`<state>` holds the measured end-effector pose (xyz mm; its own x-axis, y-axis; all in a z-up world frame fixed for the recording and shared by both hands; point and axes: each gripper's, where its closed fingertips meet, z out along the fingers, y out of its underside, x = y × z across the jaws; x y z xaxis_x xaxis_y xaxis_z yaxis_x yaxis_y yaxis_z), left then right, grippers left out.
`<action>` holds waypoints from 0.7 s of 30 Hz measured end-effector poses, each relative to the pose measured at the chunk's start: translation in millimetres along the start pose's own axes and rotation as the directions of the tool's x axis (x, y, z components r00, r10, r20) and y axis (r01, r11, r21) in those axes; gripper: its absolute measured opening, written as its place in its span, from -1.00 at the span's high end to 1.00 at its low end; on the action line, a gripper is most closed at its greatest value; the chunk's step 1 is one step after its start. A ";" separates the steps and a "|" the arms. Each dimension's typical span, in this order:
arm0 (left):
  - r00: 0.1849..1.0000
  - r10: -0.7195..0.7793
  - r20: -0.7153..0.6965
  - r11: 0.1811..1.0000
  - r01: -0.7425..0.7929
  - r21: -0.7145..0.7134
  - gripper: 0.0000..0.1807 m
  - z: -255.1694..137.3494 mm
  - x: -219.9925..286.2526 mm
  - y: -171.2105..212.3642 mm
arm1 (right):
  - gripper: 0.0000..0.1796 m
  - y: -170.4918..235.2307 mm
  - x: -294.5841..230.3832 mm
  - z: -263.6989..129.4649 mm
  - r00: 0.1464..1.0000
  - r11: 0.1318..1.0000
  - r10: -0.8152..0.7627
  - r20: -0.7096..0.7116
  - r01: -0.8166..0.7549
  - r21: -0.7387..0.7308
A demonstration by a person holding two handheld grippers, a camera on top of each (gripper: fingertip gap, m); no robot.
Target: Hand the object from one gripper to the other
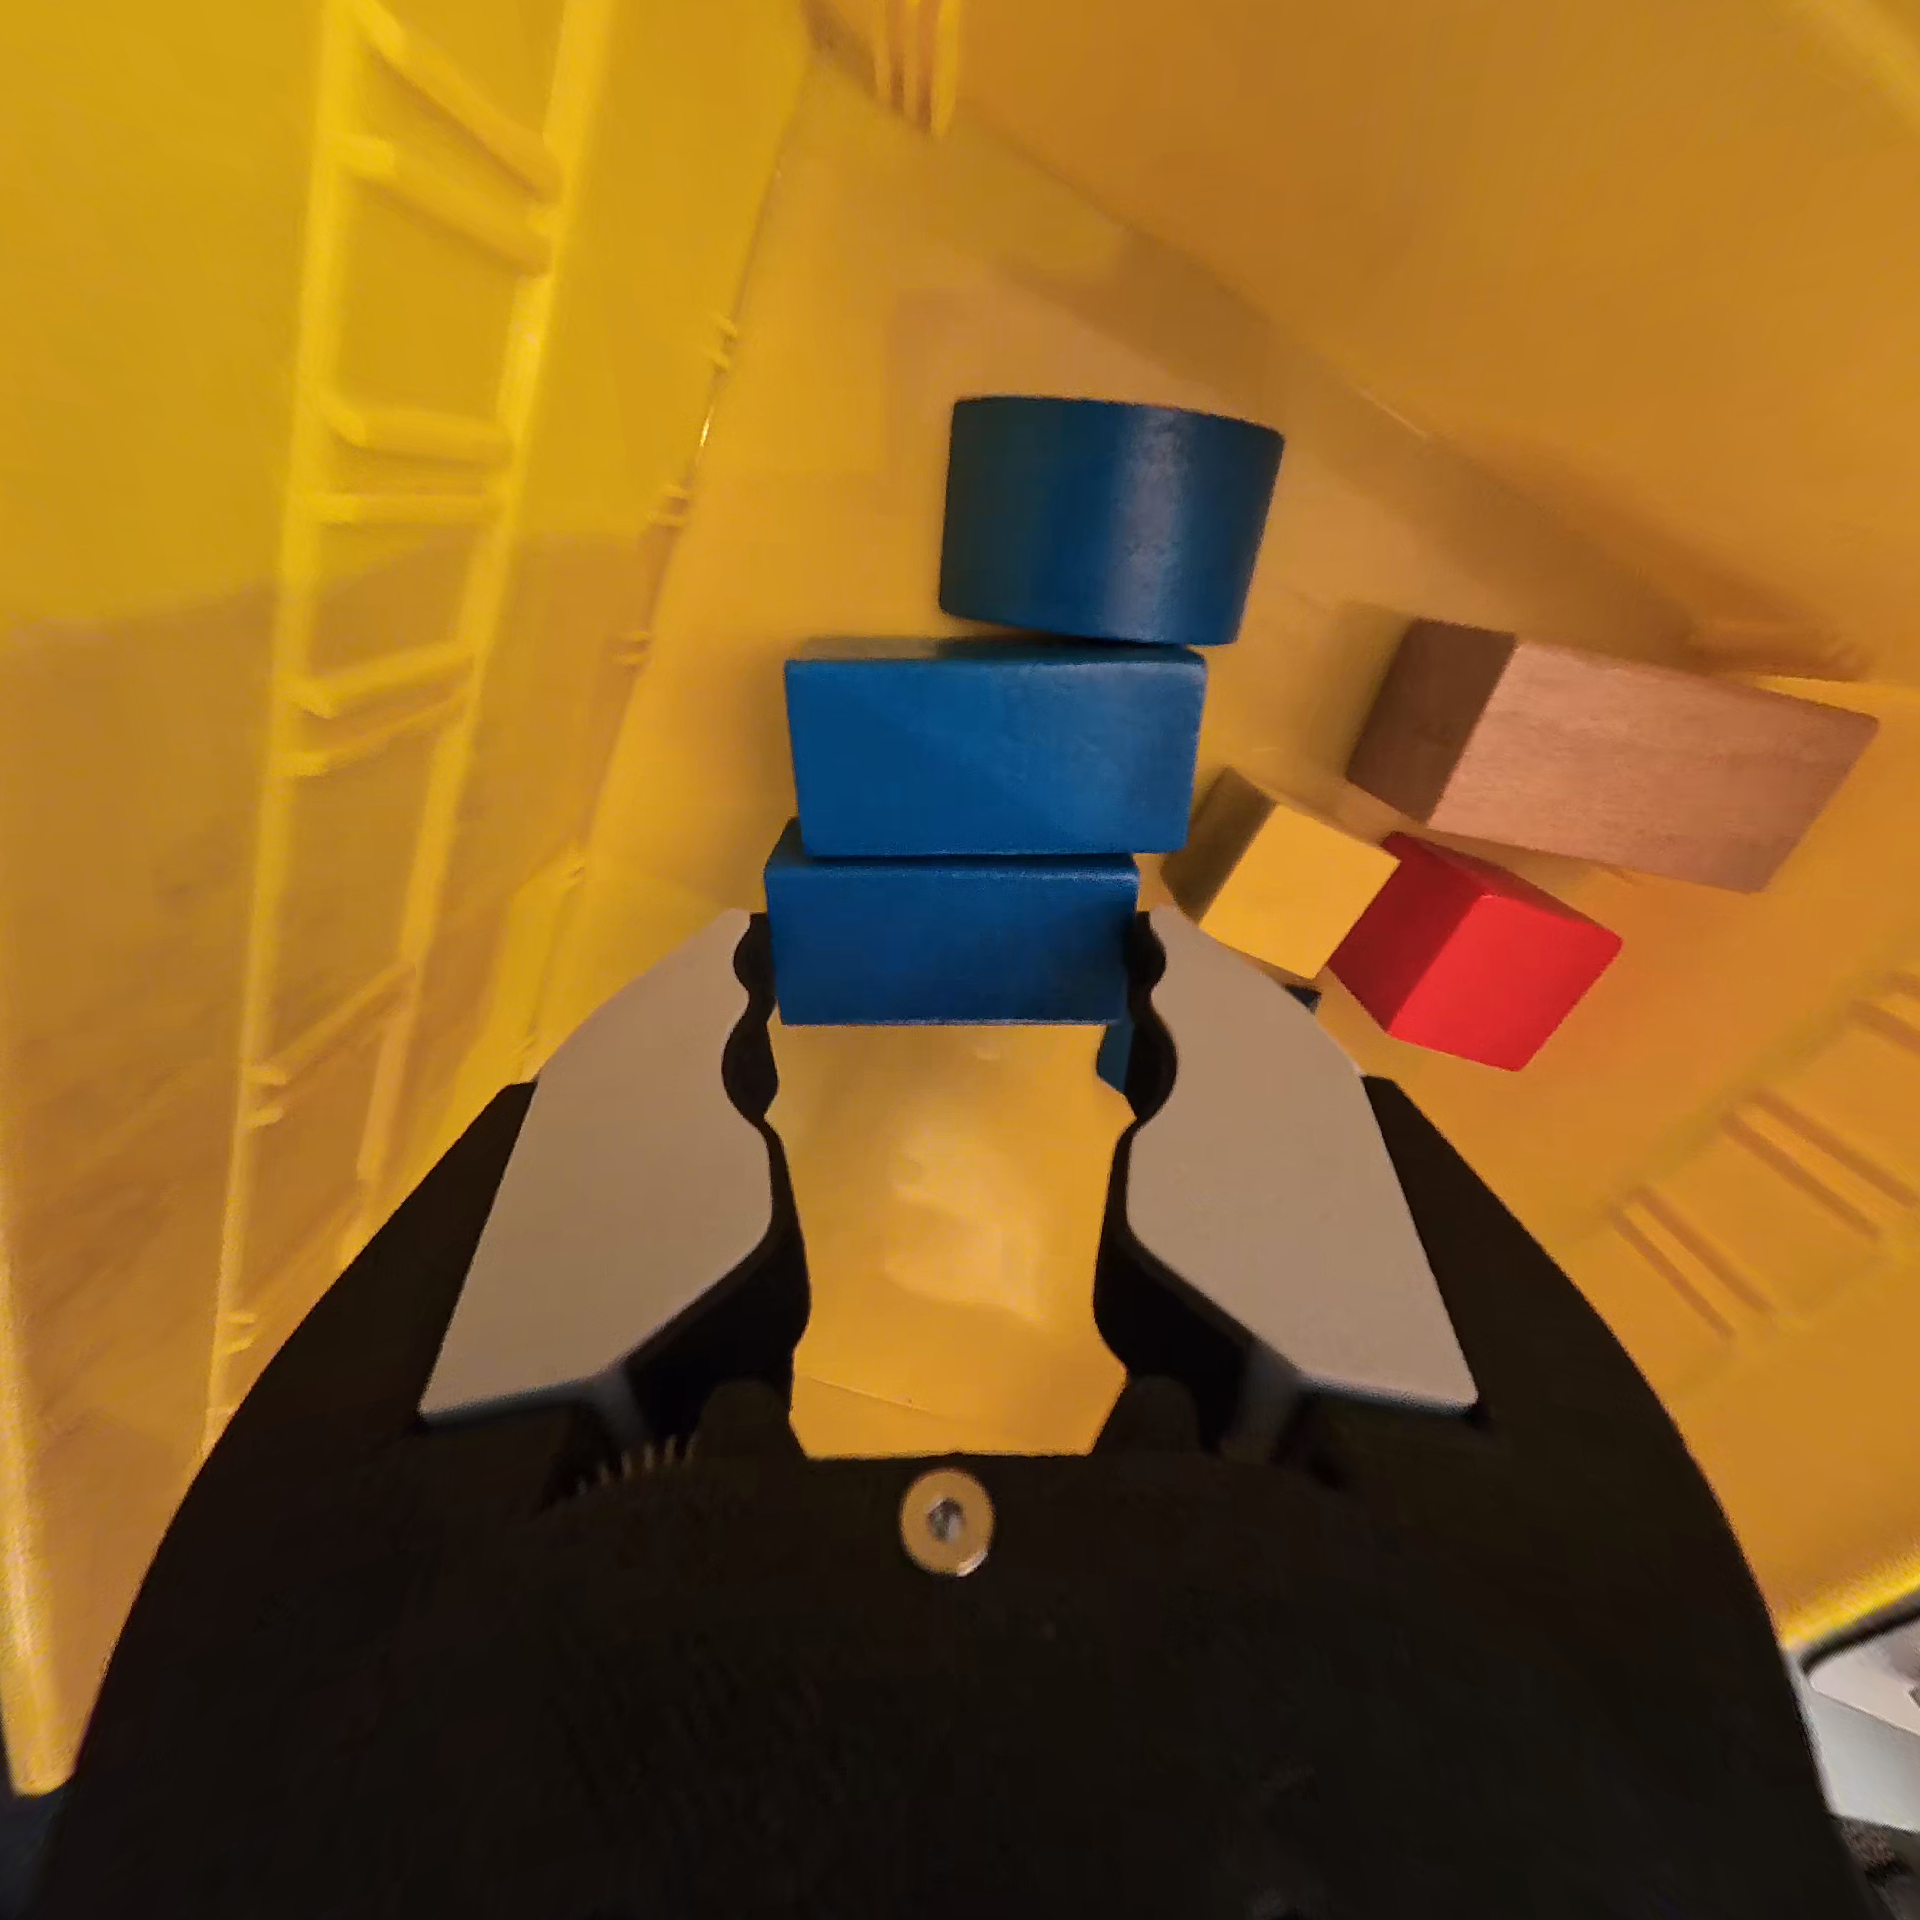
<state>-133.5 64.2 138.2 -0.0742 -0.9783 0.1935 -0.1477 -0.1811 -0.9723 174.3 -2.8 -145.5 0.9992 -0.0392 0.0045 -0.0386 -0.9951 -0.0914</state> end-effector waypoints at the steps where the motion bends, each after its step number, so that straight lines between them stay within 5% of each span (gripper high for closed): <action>1: 1.000 -0.004 0.006 1.000 0.004 0.000 0.60 -1.8 -2.5 0.2 | 0.27 -0.8 -0.1 -1.9 1.000 1.000 -0.006 -0.002 0.006 0.008; 5: 0.998 -0.010 0.066 1.000 0.011 -0.024 0.62 -15.9 -21.5 4.5 | 0.27 -0.6 -1.4 -16.0 0.999 0.998 -0.039 -0.010 0.040 0.040; 11: 0.897 0.104 0.430 0.959 0.025 -0.283 0.66 -64.9 -105.8 56.5 | 0.27 -8.7 -5.7 -71.5 0.996 0.963 -0.084 -0.011 0.084 0.254; 21: 0.798 0.045 0.601 0.678 0.418 -0.605 0.68 -77.9 -179.6 186.8 | 0.28 7.6 11.4 -120.9 0.998 0.913 -0.048 -0.045 0.062 0.403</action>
<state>-224.6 213.9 -67.9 0.5270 -0.8492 0.0321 -0.7276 -0.4704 -0.4993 184.4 -21.8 -25.8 0.9985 0.0046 0.0539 0.0302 -0.8744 -0.4843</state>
